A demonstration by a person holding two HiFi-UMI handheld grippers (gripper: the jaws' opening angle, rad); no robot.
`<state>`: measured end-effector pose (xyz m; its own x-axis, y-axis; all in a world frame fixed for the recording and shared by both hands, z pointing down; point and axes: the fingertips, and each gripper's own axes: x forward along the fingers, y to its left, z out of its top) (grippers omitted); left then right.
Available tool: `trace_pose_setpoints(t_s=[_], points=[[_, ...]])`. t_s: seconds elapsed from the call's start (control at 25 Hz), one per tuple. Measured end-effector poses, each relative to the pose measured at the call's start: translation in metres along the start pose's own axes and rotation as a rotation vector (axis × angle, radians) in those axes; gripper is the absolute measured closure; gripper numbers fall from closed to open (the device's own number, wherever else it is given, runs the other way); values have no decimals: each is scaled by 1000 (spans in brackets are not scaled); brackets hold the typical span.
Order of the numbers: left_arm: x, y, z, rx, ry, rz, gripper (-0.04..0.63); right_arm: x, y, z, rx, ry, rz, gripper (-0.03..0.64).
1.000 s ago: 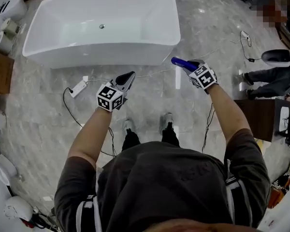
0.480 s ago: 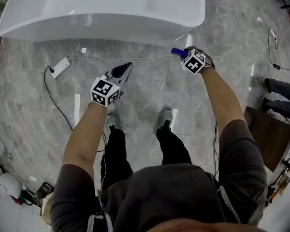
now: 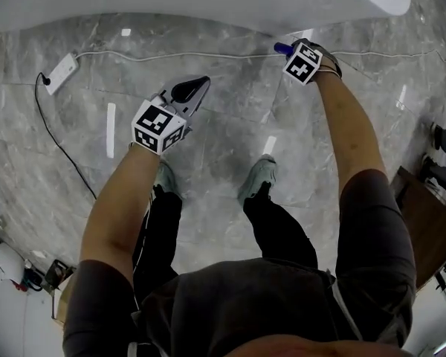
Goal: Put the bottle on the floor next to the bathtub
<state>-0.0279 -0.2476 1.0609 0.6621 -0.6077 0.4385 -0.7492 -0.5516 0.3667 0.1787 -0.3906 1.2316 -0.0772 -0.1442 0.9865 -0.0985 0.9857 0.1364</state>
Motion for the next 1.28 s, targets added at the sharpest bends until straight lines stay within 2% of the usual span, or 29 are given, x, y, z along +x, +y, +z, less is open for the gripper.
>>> trace_pose_setpoints(t_s=[0.28,0.56,0.76,1.28], points=[[22,11,-31,-42,4,-8,595,56,10,6,-74,67,41,480],[28,24,-29,-49,-2,4,595,77,13,13,-147,122,53,478],[28,24,-31,-61,-5,12,595,78,6,18,-110,116,65,471],[24,9,-29,-53,2,-22,595,54,9,26,-18,-10,-56,309]])
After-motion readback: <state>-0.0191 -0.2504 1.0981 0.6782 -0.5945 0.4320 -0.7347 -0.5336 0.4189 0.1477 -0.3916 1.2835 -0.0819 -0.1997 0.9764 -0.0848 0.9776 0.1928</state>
